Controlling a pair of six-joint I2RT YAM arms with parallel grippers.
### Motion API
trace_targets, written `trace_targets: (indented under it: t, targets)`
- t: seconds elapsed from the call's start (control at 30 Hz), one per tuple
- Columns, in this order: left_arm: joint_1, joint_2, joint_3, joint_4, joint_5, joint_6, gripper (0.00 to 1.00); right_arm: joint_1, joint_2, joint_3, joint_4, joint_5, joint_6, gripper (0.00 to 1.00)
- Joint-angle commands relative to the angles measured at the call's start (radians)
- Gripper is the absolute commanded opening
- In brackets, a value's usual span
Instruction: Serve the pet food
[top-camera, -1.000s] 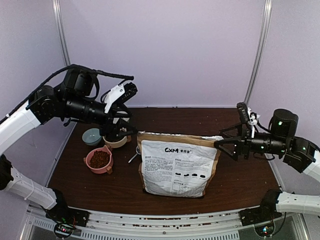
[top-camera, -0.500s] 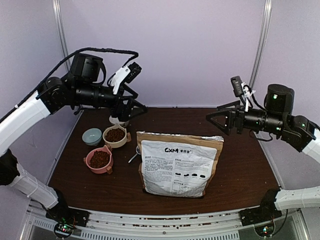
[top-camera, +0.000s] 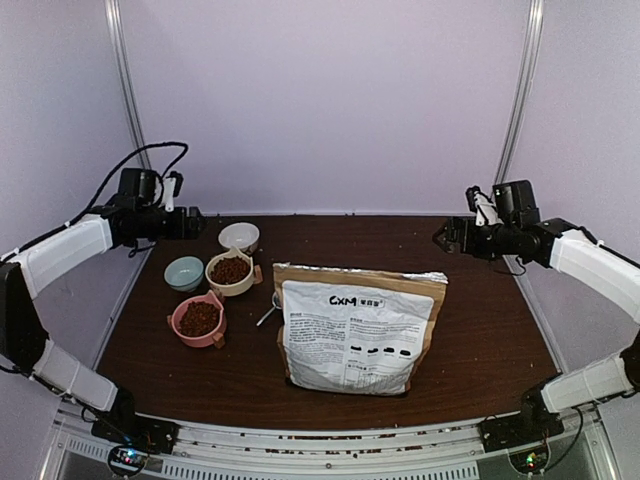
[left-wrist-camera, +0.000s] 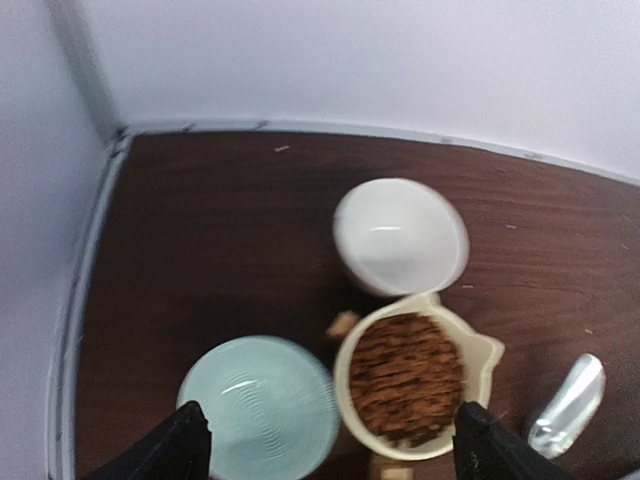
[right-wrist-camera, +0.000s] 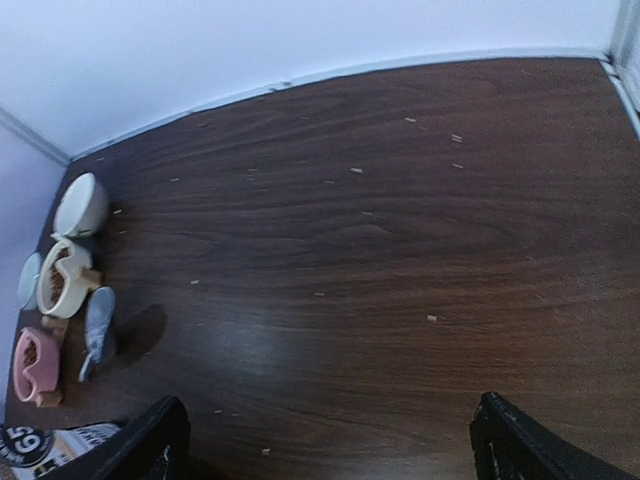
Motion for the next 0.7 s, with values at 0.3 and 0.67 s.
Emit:
trace_targets:
  t: [0.3,0.67]
  targets:
    - [0.296,-0.35,-0.715,0.752,-0.398,0.016,0.89,-0.328,-0.202,-0.432,0.484,0.227,-0.107,1.0]
    - [0.258,-0.108,-0.685,0.965,-0.376,0.183,0.89,-0.333,-0.108,-0.717,1.13,0.27,-0.2,1.0]
